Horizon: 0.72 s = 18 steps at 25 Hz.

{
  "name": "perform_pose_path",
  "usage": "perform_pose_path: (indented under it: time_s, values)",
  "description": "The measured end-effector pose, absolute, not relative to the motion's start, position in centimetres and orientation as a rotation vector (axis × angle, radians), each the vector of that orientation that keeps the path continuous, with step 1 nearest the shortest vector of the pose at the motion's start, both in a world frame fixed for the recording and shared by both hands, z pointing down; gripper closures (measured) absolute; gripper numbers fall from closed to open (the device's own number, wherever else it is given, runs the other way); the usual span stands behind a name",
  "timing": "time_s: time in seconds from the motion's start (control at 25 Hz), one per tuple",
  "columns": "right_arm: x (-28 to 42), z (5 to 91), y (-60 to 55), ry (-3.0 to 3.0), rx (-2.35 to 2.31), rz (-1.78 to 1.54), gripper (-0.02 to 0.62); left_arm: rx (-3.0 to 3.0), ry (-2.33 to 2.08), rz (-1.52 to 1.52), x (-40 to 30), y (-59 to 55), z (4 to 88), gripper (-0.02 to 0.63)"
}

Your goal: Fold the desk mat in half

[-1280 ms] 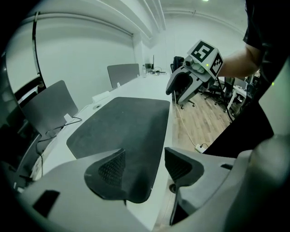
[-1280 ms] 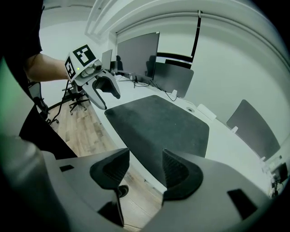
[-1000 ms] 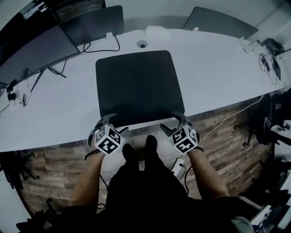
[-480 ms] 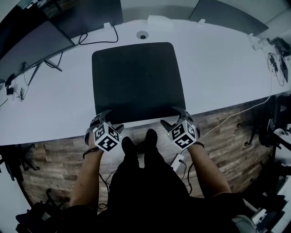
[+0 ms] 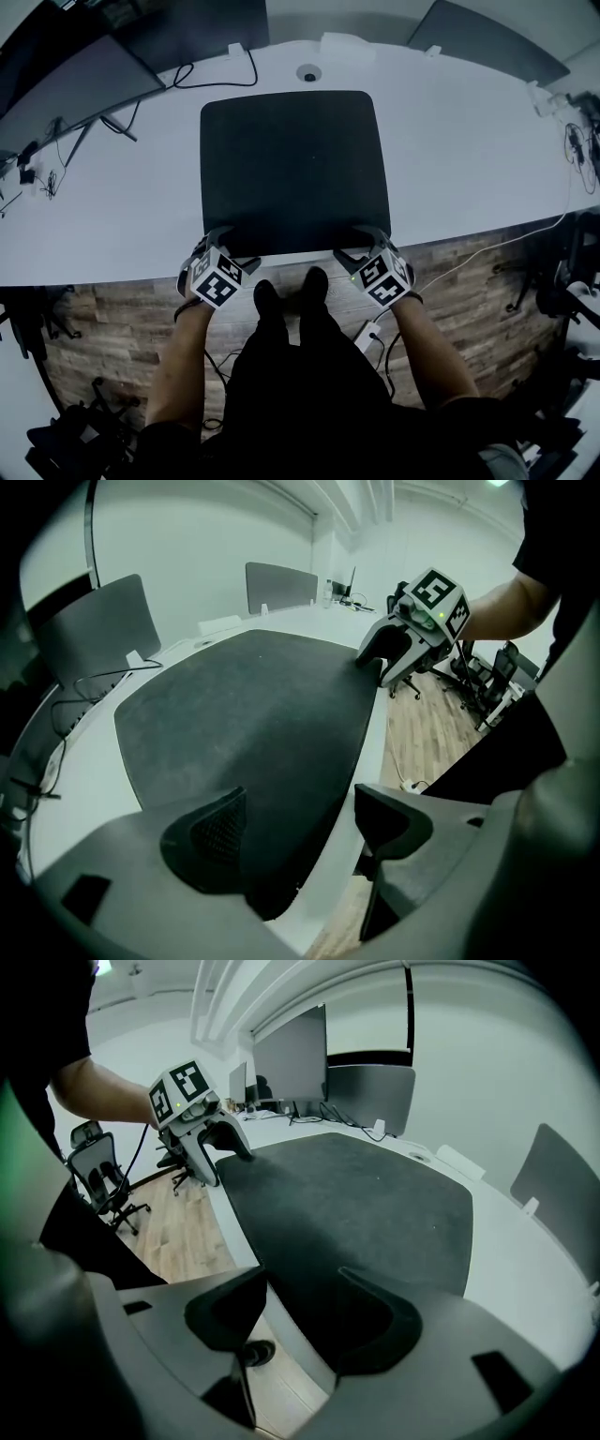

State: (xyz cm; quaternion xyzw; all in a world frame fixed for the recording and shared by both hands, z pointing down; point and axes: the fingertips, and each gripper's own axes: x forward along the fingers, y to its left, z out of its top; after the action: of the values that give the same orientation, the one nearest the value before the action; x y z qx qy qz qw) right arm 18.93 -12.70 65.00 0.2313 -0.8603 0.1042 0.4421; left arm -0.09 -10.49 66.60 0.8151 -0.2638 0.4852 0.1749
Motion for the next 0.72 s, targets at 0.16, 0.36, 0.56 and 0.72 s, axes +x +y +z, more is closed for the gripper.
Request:
perform_pose_path:
  time_s: [0.16,0.36,0.56,0.72]
  values:
    - [18.8,64.8,-12.8,-2.157,0.563,0.238,0.383,2.303,-0.809,1.344,-0.4,-11.1,66.4,0.256]
    - [18.3,64.8,-13.2,-2.155,0.553,0.192,0.45,2.324,-0.802,1.399,-0.2,-11.4,66.2,0.256]
    - [18.0,64.6,-13.3,-2.143,0.536,0.178,0.487,2.371,-0.754,1.415,1.6,-11.4,65.9,0.256]
    - [17.5,63.2,-13.5,-2.172,0.568,0.223,0.515,2.421,-0.728,1.399,3.9,-11.2,65.6,0.256]
